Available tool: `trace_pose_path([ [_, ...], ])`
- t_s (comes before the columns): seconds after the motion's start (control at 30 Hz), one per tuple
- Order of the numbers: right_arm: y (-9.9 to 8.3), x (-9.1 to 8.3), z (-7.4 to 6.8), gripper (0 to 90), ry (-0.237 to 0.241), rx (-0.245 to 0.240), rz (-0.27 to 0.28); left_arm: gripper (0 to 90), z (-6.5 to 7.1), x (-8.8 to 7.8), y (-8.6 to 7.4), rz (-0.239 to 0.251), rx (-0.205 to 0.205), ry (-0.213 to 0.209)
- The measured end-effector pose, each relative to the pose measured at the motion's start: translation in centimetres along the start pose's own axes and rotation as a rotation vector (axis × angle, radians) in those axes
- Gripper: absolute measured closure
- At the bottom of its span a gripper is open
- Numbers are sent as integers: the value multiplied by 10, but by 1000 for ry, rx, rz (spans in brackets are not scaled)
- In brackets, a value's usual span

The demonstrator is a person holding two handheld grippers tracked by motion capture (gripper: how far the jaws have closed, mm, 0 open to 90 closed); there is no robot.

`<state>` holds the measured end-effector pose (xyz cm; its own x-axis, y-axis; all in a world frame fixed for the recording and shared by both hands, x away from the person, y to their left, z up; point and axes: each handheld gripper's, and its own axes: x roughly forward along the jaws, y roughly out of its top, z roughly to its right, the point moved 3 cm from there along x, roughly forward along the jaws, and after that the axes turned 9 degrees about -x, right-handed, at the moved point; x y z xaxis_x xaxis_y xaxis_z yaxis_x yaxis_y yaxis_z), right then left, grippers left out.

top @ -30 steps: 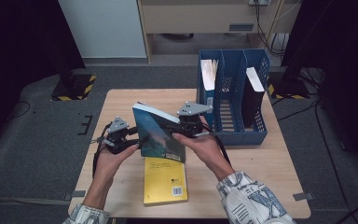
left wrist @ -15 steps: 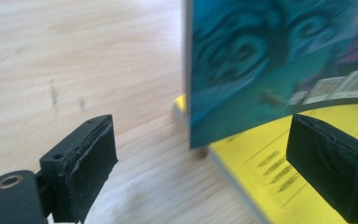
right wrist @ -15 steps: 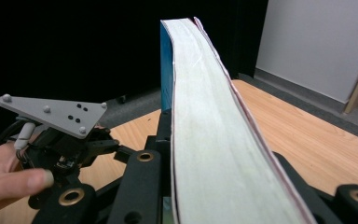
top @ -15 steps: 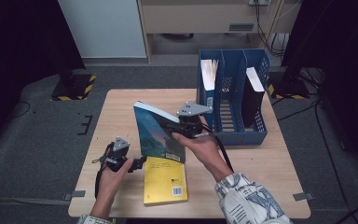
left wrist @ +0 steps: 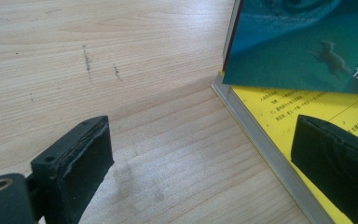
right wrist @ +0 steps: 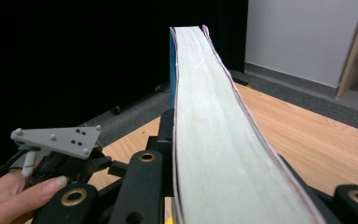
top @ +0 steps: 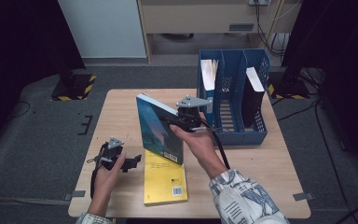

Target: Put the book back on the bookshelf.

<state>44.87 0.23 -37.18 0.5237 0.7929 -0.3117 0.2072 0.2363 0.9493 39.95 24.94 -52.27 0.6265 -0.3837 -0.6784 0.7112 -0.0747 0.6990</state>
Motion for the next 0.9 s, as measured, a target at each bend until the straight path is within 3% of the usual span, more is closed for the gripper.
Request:
trace_pose_path([
  [0.27, 5, -5, 5, 740, -17, 85, 29, 48, -1, 2, -1, -15, 6, 20],
  [0.9, 4, -19, 16, 738, -22, 151, 35, 54, -2, 5, -3, -33, 5, 39],
])
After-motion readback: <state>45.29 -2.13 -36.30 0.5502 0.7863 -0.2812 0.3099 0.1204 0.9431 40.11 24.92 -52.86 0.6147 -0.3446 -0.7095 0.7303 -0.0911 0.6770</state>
